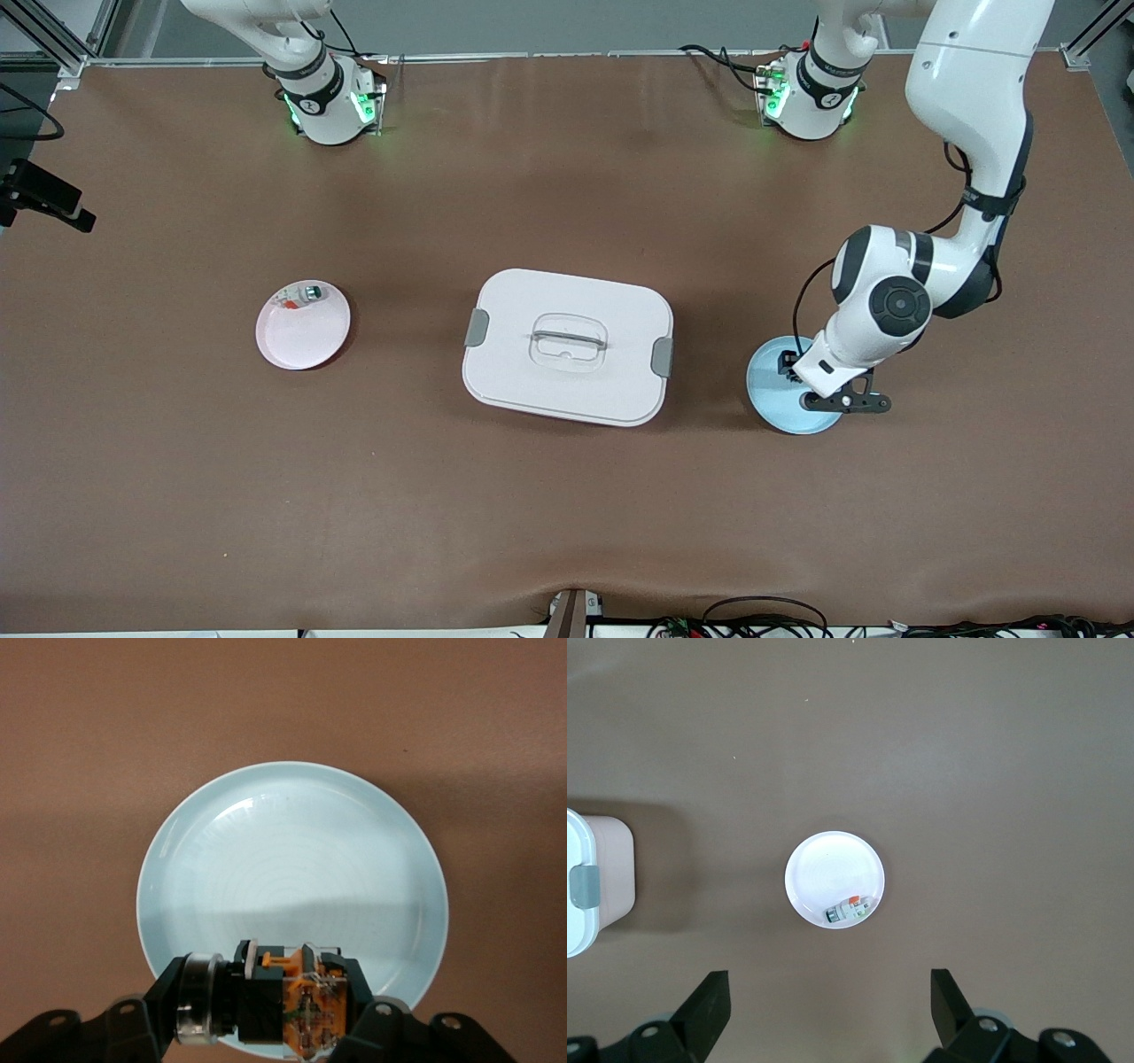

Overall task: Transfer orange switch to right arm and place
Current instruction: 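Lift the orange switch off the blue plate with the left gripper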

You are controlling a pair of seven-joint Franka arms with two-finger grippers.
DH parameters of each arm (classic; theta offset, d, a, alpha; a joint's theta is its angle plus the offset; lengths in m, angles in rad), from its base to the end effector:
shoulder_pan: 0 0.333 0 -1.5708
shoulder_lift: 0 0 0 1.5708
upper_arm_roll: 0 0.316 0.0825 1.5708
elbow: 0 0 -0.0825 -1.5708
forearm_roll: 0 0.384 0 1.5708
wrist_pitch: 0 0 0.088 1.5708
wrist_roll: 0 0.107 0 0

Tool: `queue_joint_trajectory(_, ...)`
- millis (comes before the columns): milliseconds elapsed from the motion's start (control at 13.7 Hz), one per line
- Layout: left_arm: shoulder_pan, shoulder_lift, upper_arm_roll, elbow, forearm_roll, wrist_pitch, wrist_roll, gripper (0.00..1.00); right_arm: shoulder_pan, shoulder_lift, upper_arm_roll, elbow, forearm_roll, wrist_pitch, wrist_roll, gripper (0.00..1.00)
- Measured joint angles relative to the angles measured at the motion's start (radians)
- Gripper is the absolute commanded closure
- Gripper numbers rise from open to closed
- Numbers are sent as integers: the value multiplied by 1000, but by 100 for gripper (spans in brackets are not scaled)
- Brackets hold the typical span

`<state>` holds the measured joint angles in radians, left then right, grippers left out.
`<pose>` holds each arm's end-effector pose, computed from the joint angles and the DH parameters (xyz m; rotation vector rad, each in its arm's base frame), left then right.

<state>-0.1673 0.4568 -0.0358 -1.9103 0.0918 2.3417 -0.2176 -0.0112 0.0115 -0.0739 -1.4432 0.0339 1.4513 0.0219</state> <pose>0.6139 -0.1239 0.2544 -3.0874 0.0723 0.0214 0.5440 -0.0421 0.6672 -3.1046 0.1600 0.0036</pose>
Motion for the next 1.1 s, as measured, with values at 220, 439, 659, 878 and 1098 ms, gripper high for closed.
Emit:
queue_joint_trajectory(220,5,-65,0,4,-76,-98,-31,56,0,0,0,-1,0,0,0,0)
queue_joint_trajectory(439,9,-125,0,47,-93,-274,-69,58,0,0,0,-2,0,0,0,0)
queue_joint_trajectory(659,9,-194,0,93,-152,-433,-77,59,0,-1,0,-3,0,0,0,0)
queue_joint_trajectory(878,9,-292,0,117,-232,-565,-85,59,0,-1,0,-4,0,0,0,0)
queue_joint_trajectory(1098,9,-373,0,167,-361,-694,-207,59,0,-2,0,-5,0,0,0,0)
